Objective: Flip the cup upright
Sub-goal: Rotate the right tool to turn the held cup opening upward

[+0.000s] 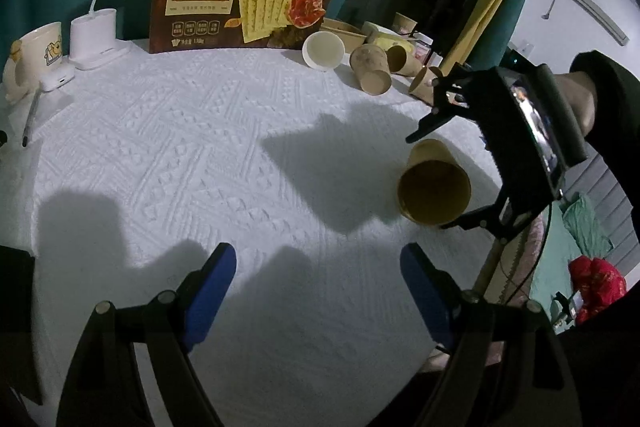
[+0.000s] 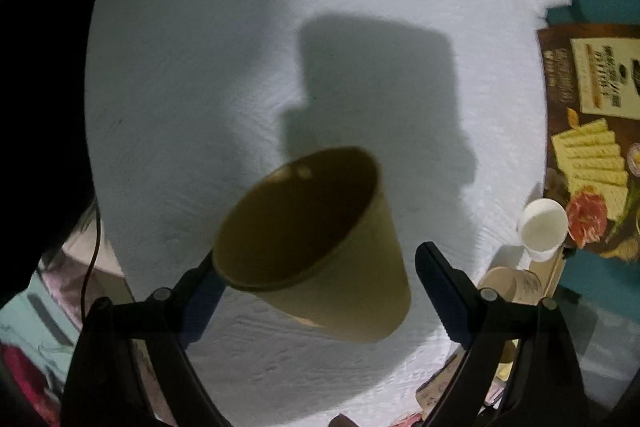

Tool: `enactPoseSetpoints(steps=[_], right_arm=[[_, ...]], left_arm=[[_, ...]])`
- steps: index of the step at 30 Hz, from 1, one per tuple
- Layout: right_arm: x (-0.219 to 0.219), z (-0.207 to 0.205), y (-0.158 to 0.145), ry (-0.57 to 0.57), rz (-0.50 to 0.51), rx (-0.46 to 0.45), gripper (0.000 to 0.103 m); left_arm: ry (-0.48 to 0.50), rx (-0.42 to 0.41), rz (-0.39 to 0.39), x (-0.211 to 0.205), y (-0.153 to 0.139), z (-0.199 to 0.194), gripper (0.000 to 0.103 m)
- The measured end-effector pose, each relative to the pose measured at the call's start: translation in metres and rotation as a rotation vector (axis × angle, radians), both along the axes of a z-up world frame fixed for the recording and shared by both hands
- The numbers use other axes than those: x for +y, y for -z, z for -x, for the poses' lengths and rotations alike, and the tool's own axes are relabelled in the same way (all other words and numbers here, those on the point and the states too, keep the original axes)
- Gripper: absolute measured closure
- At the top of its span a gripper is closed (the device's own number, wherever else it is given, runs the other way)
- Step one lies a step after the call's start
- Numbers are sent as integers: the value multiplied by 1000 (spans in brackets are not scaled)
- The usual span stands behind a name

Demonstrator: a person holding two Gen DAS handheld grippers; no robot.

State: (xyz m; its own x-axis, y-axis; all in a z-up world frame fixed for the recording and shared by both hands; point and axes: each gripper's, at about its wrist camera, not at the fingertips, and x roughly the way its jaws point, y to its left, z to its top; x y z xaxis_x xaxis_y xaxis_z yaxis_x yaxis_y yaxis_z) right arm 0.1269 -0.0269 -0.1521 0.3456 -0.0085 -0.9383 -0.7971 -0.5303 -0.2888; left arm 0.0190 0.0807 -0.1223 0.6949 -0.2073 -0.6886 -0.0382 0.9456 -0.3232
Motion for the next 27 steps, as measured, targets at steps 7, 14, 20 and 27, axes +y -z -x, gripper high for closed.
enactPoseSetpoints(steps=[7,14,20,27], right_arm=[[8,0,2,-3,44,28,29],[5,-10,-3,55,-7,34,36],[-6,-36,-27,217,-167,89,36],[-34,-66,-51,480,-465,229,36]], left_arm=[[-16,2,18,4,4,5,19],[-21,-2,17,-1,2,8,19],[-20,0,17,-5,0,8,19],[1,-1,2,-22,-4,7,19]])
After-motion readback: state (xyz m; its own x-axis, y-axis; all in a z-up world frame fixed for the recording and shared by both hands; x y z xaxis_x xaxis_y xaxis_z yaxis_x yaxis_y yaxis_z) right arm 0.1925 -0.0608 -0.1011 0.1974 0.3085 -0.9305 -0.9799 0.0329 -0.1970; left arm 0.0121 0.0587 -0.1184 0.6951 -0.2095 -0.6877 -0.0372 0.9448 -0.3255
